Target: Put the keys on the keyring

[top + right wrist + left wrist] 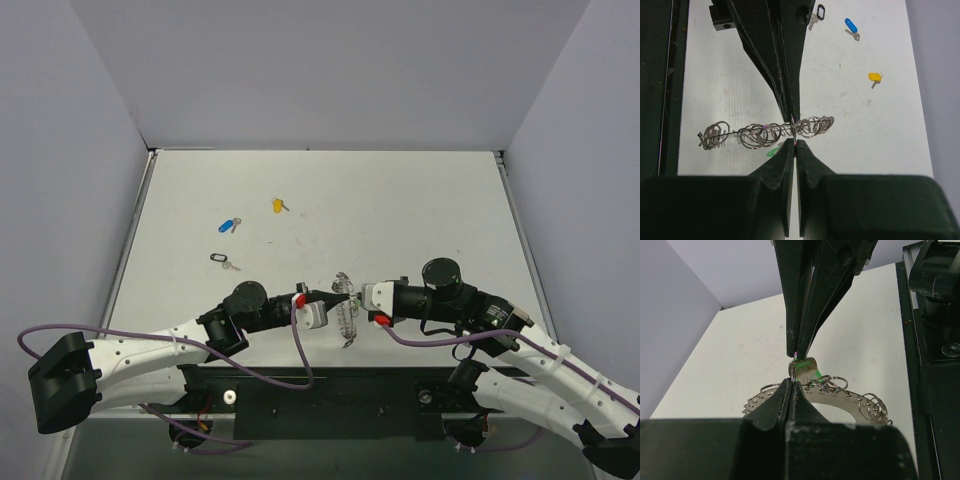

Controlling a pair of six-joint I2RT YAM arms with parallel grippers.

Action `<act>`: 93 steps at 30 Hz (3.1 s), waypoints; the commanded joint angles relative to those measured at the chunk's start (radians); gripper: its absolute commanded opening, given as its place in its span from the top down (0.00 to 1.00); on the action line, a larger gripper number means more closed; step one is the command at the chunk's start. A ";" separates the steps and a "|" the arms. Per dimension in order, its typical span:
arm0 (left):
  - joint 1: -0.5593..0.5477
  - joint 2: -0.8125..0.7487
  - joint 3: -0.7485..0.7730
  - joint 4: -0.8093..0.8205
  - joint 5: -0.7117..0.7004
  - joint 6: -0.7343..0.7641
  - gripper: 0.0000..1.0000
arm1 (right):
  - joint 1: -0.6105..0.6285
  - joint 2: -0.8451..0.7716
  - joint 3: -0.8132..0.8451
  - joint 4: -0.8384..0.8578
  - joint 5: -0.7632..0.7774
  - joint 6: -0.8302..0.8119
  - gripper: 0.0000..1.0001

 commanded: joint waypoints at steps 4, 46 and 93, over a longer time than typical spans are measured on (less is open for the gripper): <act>-0.010 -0.008 0.014 0.080 0.043 0.006 1.00 | 0.012 0.015 -0.004 0.076 -0.023 0.009 1.00; -0.015 0.003 0.039 0.033 0.040 -0.005 1.00 | 0.018 0.022 0.011 0.073 -0.029 -0.001 1.00; -0.068 0.019 0.082 -0.096 -0.055 0.088 1.00 | 0.033 0.041 0.020 0.068 -0.036 0.016 1.00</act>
